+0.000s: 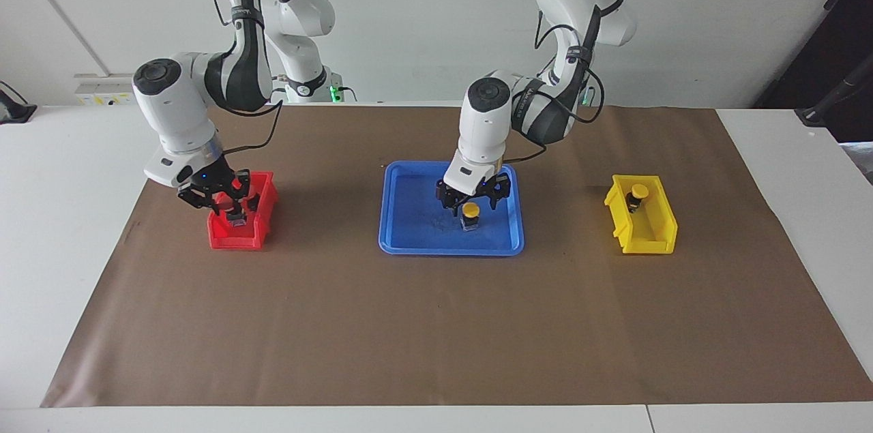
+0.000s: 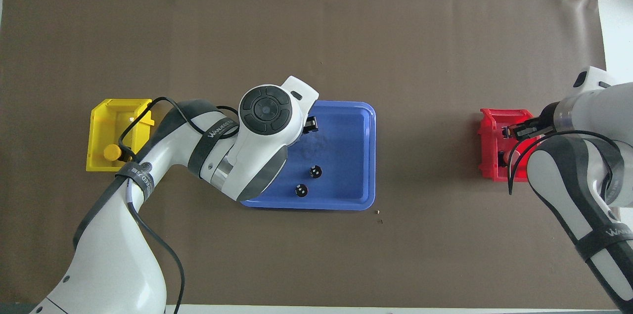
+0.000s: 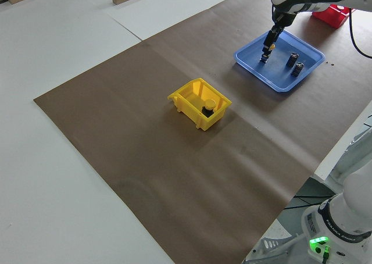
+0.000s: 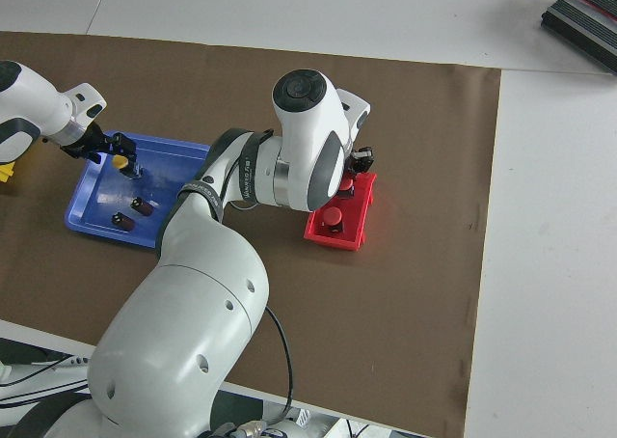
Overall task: Sort red and yellow buttons by color
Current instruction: 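Grasp the second yellow button with the left gripper while the right gripper drops red, then carry the yellow button to the yellow bin while the right gripper withdraws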
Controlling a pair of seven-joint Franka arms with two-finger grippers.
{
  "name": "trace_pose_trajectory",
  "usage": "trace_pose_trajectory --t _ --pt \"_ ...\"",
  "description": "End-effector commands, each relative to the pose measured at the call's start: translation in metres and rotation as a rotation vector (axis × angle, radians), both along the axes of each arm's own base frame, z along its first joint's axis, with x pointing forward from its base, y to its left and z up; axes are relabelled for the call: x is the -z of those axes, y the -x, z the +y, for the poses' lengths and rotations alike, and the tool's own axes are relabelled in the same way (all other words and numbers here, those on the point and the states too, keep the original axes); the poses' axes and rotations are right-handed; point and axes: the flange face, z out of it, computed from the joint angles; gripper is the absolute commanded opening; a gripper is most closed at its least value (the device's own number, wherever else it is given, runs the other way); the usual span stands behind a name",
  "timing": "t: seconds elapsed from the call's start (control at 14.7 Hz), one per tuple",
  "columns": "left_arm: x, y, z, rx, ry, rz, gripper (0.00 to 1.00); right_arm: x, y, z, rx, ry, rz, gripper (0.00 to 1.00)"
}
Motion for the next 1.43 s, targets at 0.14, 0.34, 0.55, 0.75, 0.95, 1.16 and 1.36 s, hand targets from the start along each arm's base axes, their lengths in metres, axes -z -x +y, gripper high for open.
trace_pose_trajectory --t 0.14,0.34,0.55,0.75,0.95,1.16,1.36 --pt "-0.013 -0.007 -0.007 -0.052 -0.007 -0.026 0.01 0.036 0.006 -0.004 0.002 -0.013 -0.027 0.23" --pt "-0.075 -0.045 0.039 -0.057 -0.063 0.015 0.01 0.031 0.004 -0.004 0.005 -0.014 -0.004 0.95" --pt "-0.146 -0.077 0.145 0.044 -0.077 0.065 0.01 -0.004 -0.012 -0.002 0.001 -0.016 0.051 1.00" --pt "-0.155 -0.106 0.260 0.195 -0.073 0.087 0.01 -0.065 -0.023 0.007 -0.009 -0.014 0.115 1.00" --pt "-0.141 -0.118 0.340 0.253 -0.066 0.084 0.01 -0.146 -0.018 0.020 -0.014 -0.007 0.137 1.00" --pt "-0.102 -0.093 0.382 0.282 -0.062 0.034 0.01 -0.228 -0.001 0.020 0.077 -0.027 0.119 1.00" --pt "-0.074 -0.079 0.393 0.277 -0.059 0.040 0.01 -0.263 -0.001 0.015 0.194 -0.040 0.119 1.00"
